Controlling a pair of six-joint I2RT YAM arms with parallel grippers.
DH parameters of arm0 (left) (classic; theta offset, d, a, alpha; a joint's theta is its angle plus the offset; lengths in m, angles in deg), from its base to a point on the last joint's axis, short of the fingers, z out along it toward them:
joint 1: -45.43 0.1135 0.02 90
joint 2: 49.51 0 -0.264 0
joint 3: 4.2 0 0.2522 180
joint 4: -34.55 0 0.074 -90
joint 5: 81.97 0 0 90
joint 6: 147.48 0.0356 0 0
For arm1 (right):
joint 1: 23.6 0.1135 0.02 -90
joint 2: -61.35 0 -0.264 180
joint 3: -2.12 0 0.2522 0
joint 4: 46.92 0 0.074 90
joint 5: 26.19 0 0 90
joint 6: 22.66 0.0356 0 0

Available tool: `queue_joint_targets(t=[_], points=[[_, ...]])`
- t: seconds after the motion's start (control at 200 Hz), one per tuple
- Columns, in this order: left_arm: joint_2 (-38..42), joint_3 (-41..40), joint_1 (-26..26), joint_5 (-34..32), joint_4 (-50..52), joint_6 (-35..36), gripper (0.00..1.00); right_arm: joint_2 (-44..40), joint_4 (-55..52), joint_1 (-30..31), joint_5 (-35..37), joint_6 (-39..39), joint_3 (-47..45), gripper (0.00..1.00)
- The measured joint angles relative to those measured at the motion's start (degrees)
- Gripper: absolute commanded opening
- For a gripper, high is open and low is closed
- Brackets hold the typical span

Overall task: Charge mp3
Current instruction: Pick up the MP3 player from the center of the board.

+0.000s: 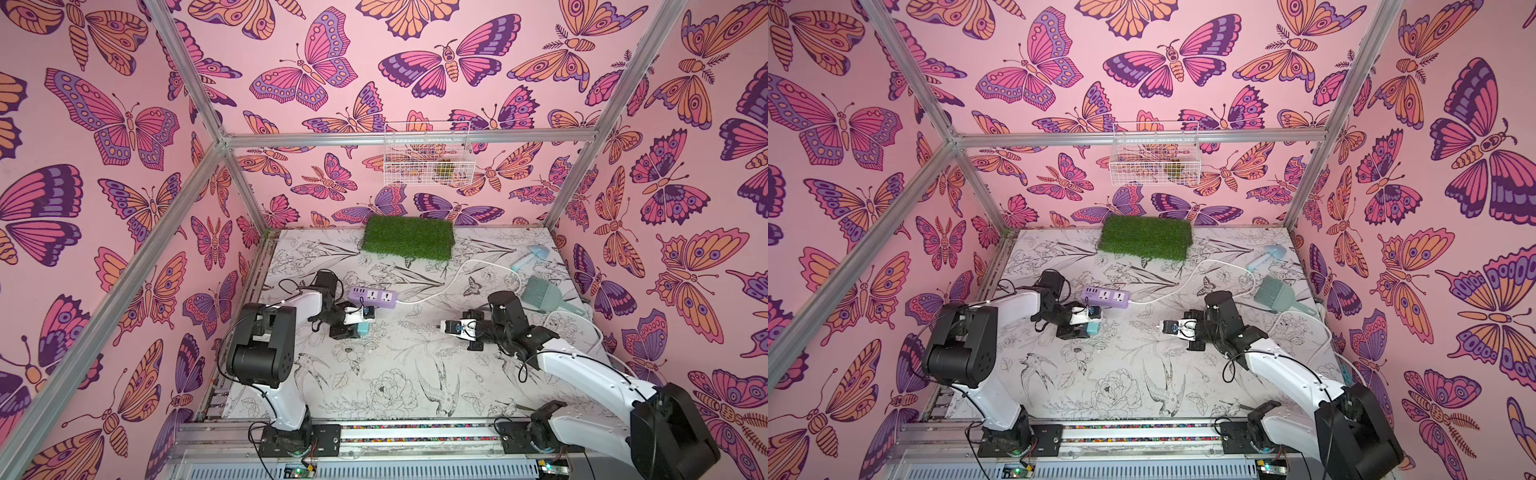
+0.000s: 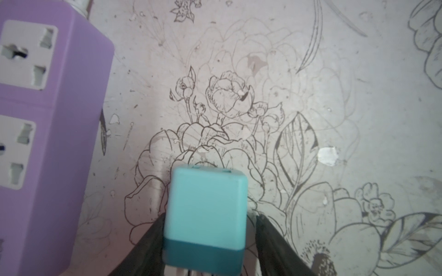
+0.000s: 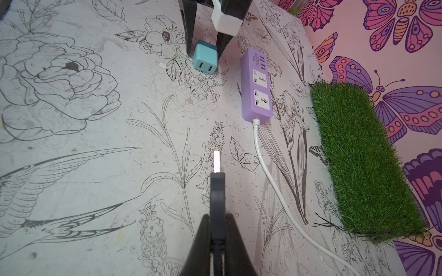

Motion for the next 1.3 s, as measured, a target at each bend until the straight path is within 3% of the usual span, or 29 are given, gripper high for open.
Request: queue_joint_targets(t=[0.571, 0.726, 1.096, 1.297], points=[[0.0, 0.6, -0.4, 0.0, 0.0, -1.1, 0.35, 0.0, 0.0, 0.0, -0.4, 0.0, 0.0, 0.00], [0.4, 0.6, -1.0, 0.1, 0.1, -2.1, 0.33, 0.0, 0.0, 0.0, -0.5, 0.2, 0.0, 0.00], [11.7, 3.6, -5.8, -0.5, 0.0, -7.0, 0.28, -0.8, -2.9, 0.0, 0.1, 1.5, 1.6, 0.00], [18.0, 3.0, -9.1, 2.6, -1.4, -9.6, 0.28, -1.7, -7.2, 0.0, 2.4, 1.2, 5.8, 0.00]])
